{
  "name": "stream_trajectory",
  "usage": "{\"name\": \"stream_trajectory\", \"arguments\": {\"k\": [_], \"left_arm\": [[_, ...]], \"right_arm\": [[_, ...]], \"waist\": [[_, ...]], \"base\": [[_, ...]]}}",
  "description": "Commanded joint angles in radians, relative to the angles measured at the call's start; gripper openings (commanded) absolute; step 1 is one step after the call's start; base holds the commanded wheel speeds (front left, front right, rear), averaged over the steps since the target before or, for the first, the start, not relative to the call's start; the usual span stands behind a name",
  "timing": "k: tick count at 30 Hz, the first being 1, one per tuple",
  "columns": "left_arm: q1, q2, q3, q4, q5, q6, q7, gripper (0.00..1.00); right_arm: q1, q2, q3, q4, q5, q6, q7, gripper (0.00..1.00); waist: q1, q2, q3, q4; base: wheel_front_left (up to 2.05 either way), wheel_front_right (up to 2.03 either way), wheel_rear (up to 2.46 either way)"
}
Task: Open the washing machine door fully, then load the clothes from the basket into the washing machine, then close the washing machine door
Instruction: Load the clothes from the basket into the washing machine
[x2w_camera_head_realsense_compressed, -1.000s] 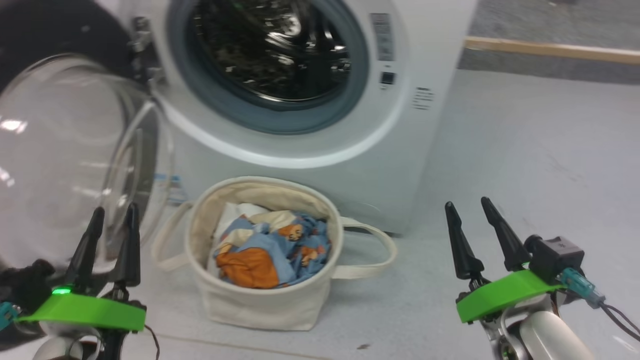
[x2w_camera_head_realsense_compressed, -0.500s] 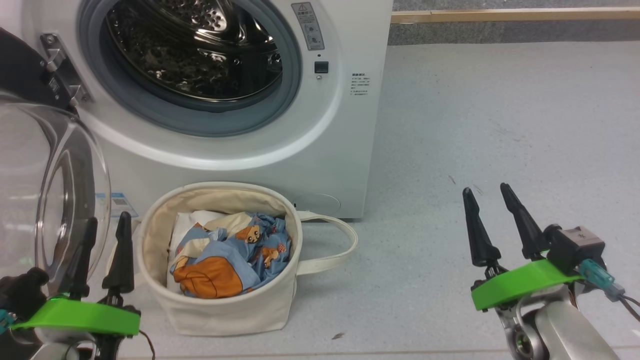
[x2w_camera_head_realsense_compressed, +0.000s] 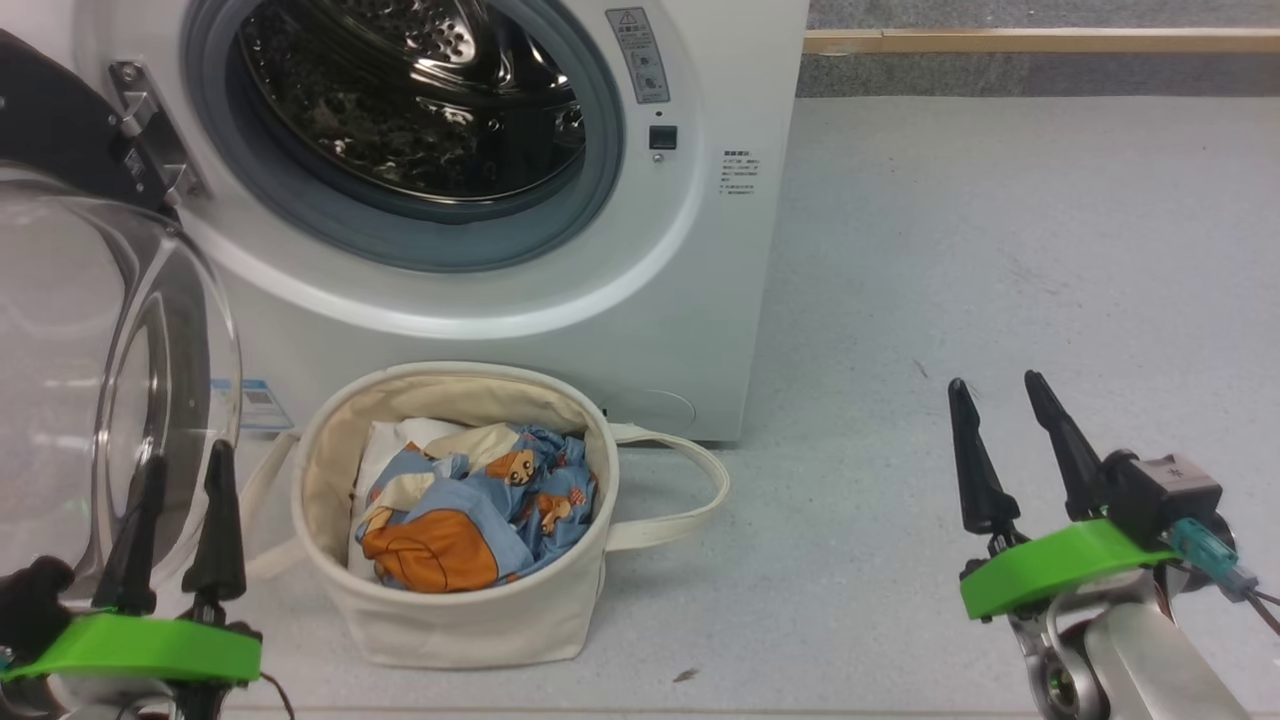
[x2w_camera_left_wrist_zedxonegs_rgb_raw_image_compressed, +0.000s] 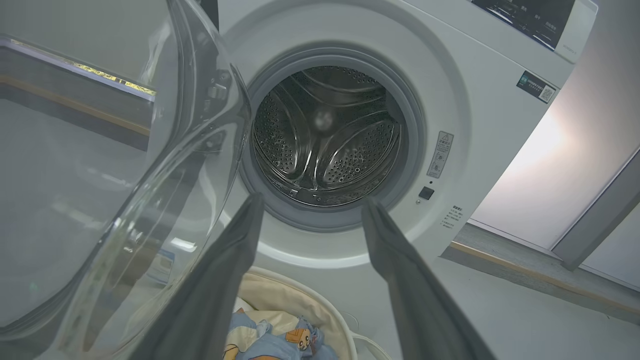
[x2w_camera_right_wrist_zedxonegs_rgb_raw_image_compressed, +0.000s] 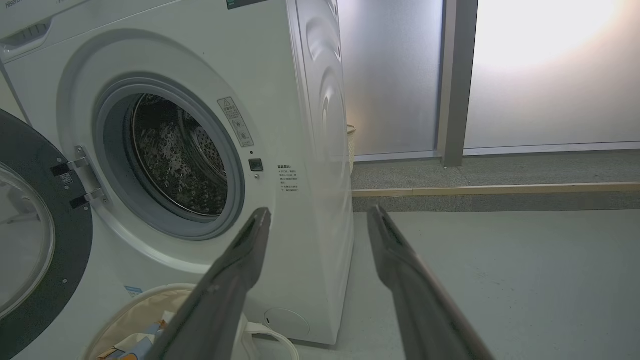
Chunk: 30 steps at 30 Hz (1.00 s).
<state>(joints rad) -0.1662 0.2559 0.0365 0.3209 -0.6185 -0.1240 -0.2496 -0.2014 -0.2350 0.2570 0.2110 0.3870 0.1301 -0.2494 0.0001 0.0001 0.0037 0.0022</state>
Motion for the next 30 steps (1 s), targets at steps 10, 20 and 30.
{"name": "stream_trajectory", "arguments": {"k": [10,20,30], "left_arm": [[-0.025,0.023,0.055,-0.012,0.016,-0.006,-0.012,1.00],[-0.022,0.027,0.056,-0.010,0.015,-0.007,-0.012,1.00],[-0.021,0.024,0.069,-0.010,0.018,-0.007,-0.012,1.00]], "right_arm": [[-0.038,-0.009,0.010,-0.017,-0.007,0.001,-0.012,1.00],[-0.034,-0.005,0.010,-0.015,-0.010,0.001,-0.012,1.00],[-0.031,-0.004,0.010,-0.014,-0.010,0.001,-0.012,1.00]], "waist": [[0.0000,-0.0001,-0.002,0.026],[0.0000,-0.0001,-0.005,0.040],[0.0000,-0.0001,-0.007,0.052]], "base": [[0.00,0.00,0.00],[0.27,-0.21,-0.06],[0.79,-0.65,-0.13]]}}
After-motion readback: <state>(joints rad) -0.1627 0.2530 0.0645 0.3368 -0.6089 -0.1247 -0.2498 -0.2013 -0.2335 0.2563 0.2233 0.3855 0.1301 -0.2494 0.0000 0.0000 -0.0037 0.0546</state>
